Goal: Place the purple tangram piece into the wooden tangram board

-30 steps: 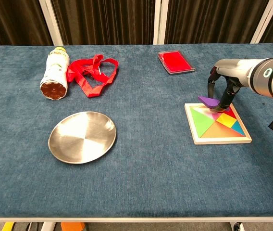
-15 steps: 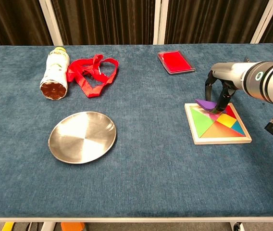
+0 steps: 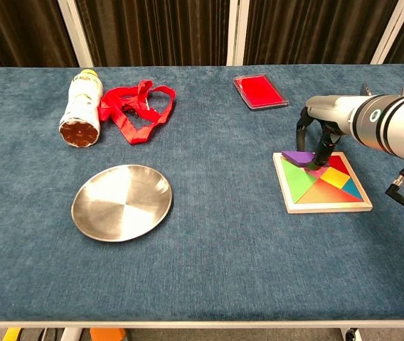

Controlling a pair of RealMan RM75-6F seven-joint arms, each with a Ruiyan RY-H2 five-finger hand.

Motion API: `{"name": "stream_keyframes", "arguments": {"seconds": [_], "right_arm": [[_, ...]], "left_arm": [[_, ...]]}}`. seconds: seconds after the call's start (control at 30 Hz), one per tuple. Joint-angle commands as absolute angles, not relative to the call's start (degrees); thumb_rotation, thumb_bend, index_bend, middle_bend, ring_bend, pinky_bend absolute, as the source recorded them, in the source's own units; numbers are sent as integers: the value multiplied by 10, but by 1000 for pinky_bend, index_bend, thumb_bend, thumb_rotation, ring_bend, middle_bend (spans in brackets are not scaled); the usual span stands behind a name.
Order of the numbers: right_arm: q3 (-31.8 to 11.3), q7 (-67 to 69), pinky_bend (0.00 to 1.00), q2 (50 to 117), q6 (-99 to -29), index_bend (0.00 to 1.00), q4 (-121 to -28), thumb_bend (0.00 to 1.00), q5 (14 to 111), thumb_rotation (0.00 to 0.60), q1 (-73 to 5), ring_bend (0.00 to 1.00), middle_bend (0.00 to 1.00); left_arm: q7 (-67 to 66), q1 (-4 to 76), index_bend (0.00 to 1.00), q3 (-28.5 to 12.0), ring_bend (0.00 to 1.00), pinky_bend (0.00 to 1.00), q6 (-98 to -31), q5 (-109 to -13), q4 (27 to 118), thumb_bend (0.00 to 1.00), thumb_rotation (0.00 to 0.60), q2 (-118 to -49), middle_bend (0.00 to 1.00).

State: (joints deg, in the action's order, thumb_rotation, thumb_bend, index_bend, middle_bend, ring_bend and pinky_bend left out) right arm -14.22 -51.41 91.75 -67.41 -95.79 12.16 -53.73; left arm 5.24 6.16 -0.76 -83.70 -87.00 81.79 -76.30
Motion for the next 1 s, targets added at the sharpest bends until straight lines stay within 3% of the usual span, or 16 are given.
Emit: {"name": "stream_keyframes", "arguments": {"seconds": [0.03, 1.0], "right_arm": [[-141, -512, 0, 919, -671, 541, -956, 217, 124, 600, -538, 0, 0], [-133, -505, 0, 907, -672, 421, -970, 204, 121, 600, -543, 0, 0]], "left_arm": [[53, 62, 123, -8, 0, 152, -837, -870, 818, 99, 600, -763, 35], [56, 64, 123, -10, 0, 155, -834, -868, 818, 99, 600, -763, 35]]}}
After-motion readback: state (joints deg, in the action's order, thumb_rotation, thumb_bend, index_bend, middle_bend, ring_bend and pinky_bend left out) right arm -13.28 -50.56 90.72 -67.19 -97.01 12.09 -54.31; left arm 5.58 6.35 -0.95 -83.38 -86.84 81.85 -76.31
